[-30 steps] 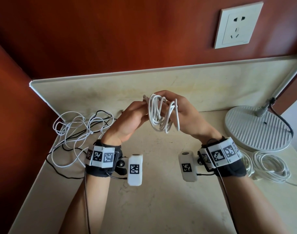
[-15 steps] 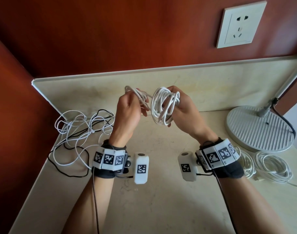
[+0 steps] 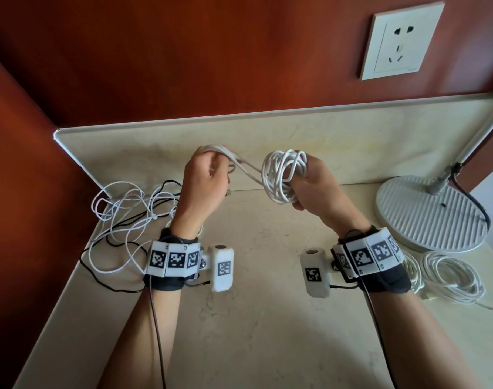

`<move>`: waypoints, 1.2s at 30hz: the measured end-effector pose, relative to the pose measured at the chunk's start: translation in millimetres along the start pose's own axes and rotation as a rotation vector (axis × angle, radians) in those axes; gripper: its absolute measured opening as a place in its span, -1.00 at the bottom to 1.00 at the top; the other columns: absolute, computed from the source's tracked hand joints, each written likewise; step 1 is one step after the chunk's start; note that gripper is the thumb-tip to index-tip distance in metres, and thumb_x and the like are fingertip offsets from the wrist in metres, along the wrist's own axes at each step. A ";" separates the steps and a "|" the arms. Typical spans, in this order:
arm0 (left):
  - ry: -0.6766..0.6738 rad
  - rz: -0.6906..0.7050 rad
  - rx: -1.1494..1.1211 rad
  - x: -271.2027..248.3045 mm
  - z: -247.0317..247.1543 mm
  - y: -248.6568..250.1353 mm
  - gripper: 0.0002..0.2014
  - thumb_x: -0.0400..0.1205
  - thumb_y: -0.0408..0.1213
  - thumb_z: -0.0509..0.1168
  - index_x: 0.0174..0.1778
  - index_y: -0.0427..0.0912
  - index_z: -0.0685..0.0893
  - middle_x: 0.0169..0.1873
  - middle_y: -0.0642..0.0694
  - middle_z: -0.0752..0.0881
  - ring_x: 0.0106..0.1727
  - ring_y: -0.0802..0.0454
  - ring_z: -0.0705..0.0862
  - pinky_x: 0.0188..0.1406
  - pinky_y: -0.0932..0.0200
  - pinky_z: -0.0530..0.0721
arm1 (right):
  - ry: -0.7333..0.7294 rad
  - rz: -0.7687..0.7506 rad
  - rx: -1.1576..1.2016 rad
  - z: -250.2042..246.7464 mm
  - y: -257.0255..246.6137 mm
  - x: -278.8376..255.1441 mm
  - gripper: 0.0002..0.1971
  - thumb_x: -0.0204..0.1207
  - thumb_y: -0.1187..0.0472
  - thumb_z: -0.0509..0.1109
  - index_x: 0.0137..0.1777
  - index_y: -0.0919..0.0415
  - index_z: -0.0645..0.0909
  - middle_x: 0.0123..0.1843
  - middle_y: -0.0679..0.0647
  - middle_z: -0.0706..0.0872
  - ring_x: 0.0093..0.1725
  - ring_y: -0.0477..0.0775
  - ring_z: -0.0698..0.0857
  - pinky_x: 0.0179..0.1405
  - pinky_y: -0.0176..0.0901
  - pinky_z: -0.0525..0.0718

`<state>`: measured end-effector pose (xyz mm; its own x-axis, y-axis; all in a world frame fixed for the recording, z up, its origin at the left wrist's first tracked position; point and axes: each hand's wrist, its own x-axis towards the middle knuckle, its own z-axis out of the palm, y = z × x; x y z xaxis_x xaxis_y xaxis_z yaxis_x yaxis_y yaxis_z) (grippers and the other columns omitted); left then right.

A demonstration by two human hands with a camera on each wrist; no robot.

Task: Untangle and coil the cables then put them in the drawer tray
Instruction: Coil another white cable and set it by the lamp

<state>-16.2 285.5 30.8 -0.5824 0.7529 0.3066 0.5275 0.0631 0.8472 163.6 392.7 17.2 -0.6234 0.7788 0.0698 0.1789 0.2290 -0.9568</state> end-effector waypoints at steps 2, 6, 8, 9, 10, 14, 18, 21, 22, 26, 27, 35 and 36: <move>-0.145 0.007 0.072 2.1 -8.5 -2.1 -0.63 0.82 -0.33 0.12 -0.13 -0.18 0.83 -0.03 -0.03 0.78 -0.25 0.34 0.68 -0.26 0.44 0.54 | 0.027 0.045 -0.004 -4.3 2.4 1.5 -0.69 0.69 0.44 0.14 -0.21 0.10 0.54 -0.49 -0.09 0.54 -0.52 -0.07 0.38 -0.57 -0.16 0.42; -0.411 -0.108 0.148 1.2 -21.2 -2.9 -0.62 0.84 -0.30 0.09 -0.05 -0.15 0.83 -0.03 0.12 0.82 -0.24 0.30 0.68 -0.33 0.51 0.51 | 0.053 0.086 0.005 -11.1 4.2 2.8 -0.69 0.70 0.44 0.15 -0.22 0.14 0.53 -0.45 -0.01 0.52 -0.52 -0.06 0.35 -0.60 -0.19 0.38; -0.494 -0.121 0.232 0.3 -23.5 -6.3 -0.68 0.85 -0.24 0.12 0.14 -0.05 0.82 0.05 0.25 0.74 -0.19 0.37 0.71 -0.35 0.52 0.50 | 0.043 0.077 0.048 -11.8 4.2 2.3 -0.70 0.69 0.47 0.12 -0.22 0.18 0.50 -0.44 0.02 0.49 -0.49 -0.03 0.33 -0.57 -0.18 0.35; -0.520 -0.107 0.273 -0.7 -24.7 -5.9 -0.71 0.85 -0.21 0.15 0.20 0.04 0.81 0.10 0.30 0.69 -0.14 0.41 0.71 -0.34 0.52 0.50 | 0.036 0.064 0.084 -11.8 4.0 1.9 -0.70 0.71 0.47 0.12 -0.23 0.20 0.47 -0.44 0.04 0.46 -0.49 -0.03 0.31 -0.56 -0.18 0.33; -0.530 -0.093 0.295 -1.7 -26.0 -4.2 -0.72 0.85 -0.20 0.16 0.24 0.12 0.79 0.15 0.33 0.65 -0.09 0.44 0.70 -0.30 0.51 0.51 | 0.031 0.049 0.123 -11.7 3.7 1.4 -0.69 0.74 0.45 0.13 -0.24 0.20 0.45 -0.43 0.05 0.44 -0.49 -0.04 0.29 -0.56 -0.20 0.32; -0.500 -0.075 0.285 -2.4 -31.8 2.1 -0.64 0.82 -0.37 0.13 0.21 0.08 0.80 0.06 0.49 0.67 -0.12 0.43 0.70 -0.36 0.47 0.48 | 0.097 0.021 0.190 -10.8 2.8 2.6 -0.71 0.78 0.38 0.18 -0.21 0.22 0.49 -0.39 0.11 0.44 -0.46 -0.03 0.32 -0.54 -0.20 0.36; -0.467 -0.028 0.374 -3.4 -34.8 4.0 -0.65 0.80 -0.38 0.13 0.19 0.00 0.81 0.13 0.32 0.66 -0.18 0.28 0.69 -0.40 0.46 0.48 | 0.132 0.012 0.153 -12.7 2.2 3.0 -0.75 0.78 0.35 0.23 -0.17 0.19 0.56 -0.39 0.05 0.52 -0.45 -0.04 0.41 -0.52 -0.16 0.42; -0.455 -0.114 0.284 -5.0 -34.0 5.7 -0.59 0.78 -0.39 0.09 0.28 0.14 0.75 -0.06 0.17 0.72 -0.29 0.10 0.66 -0.49 0.32 0.47 | 0.095 -0.030 0.197 -13.3 0.0 0.4 -0.80 0.76 0.39 0.23 -0.12 0.31 0.57 -0.37 0.14 0.53 -0.44 -0.02 0.42 -0.52 -0.14 0.42; -0.466 -0.137 0.267 -6.0 -32.8 7.8 -0.58 0.79 -0.38 0.08 0.32 0.18 0.72 -0.03 0.10 0.76 -0.19 0.12 0.71 -0.39 0.31 0.57 | 0.080 -0.047 0.214 -13.1 -0.8 -0.4 -0.82 0.74 0.38 0.23 -0.10 0.33 0.58 -0.36 0.17 0.52 -0.44 -0.01 0.42 -0.51 -0.13 0.42; -0.417 -0.169 0.220 -6.3 -26.5 10.6 -0.57 0.81 -0.38 0.01 0.39 0.10 0.67 0.12 -0.01 0.76 0.08 0.22 0.77 0.13 0.01 0.81 | 0.021 -0.077 0.263 -12.1 -5.4 -3.1 -0.85 0.56 0.28 0.23 -0.11 0.38 0.57 -0.36 0.24 0.47 -0.43 0.05 0.38 -0.52 -0.15 0.38; -0.383 -0.180 0.232 -5.6 -26.8 10.2 -0.56 0.81 -0.39 -0.02 0.37 0.07 0.69 0.07 -0.03 0.77 0.02 0.23 0.78 0.10 -0.02 0.81 | 0.018 -0.079 0.283 -12.0 -6.4 -3.3 -0.84 0.54 0.29 0.22 -0.11 0.41 0.56 -0.36 0.23 0.45 -0.43 0.06 0.36 -0.52 -0.16 0.36; -0.281 -0.288 0.541 -12.4 -41.1 7.3 -0.63 0.71 -0.39 -0.01 -0.05 -0.18 0.74 -0.28 -0.16 0.86 -0.46 -0.06 0.84 -0.21 -0.04 0.84 | 0.074 -0.077 0.268 -10.4 -5.2 -2.3 -0.82 0.63 0.28 0.23 -0.11 0.42 0.54 -0.37 0.21 0.45 -0.43 0.05 0.33 -0.50 -0.14 0.33; -0.294 -0.313 0.502 -13.3 -40.2 9.3 -0.65 0.71 -0.39 -0.01 -0.08 -0.22 0.72 -0.34 -0.18 0.86 -0.48 -0.08 0.83 -0.27 -0.02 0.82 | 0.080 -0.083 0.261 -9.3 -4.9 -2.4 -0.84 0.67 0.33 0.22 -0.12 0.36 0.55 -0.40 0.17 0.45 -0.44 0.04 0.33 -0.50 -0.14 0.33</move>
<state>-28.5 249.8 52.1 -0.5995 0.7923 -0.1130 0.6263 0.5523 0.5501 171.3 395.1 24.3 -0.5640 0.8096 0.1629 -0.0783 0.1439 -0.9865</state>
